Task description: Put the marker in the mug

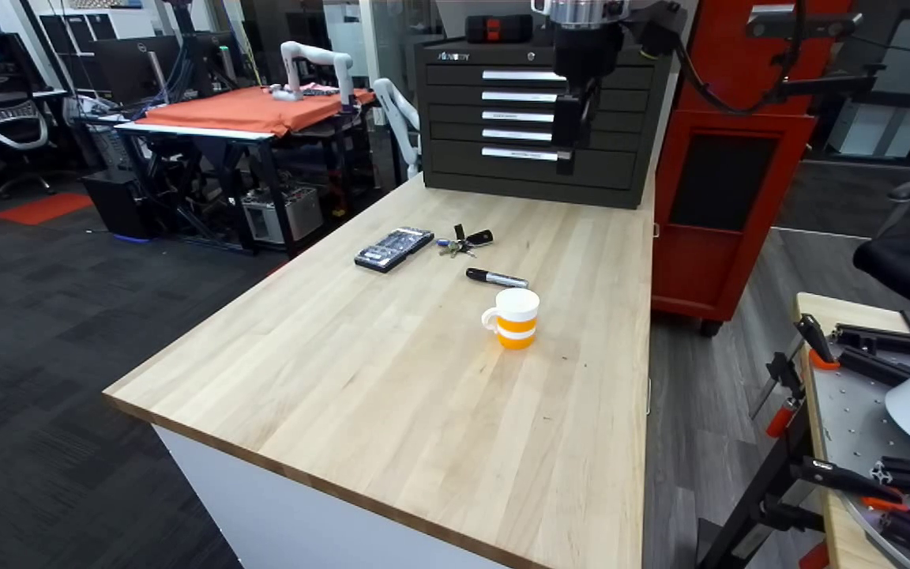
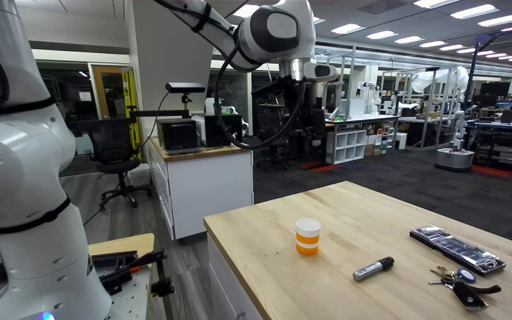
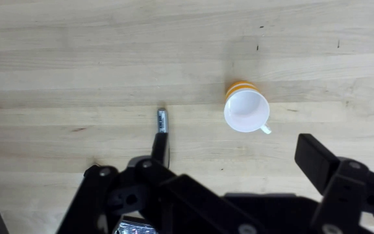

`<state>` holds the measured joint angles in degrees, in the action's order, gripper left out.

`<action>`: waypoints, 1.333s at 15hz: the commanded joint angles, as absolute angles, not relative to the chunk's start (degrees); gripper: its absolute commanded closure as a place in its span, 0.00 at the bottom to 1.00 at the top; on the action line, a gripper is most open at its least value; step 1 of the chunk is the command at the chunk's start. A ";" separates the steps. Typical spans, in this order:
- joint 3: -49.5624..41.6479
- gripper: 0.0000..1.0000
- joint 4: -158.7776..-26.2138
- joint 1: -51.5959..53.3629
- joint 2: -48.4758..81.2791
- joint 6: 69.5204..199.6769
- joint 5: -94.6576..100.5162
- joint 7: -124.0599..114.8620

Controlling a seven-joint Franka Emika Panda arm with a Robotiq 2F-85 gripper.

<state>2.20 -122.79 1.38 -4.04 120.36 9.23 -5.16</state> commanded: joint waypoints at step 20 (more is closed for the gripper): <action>-1.47 0.00 -122.94 -0.74 1.32 132.69 10.19 0.74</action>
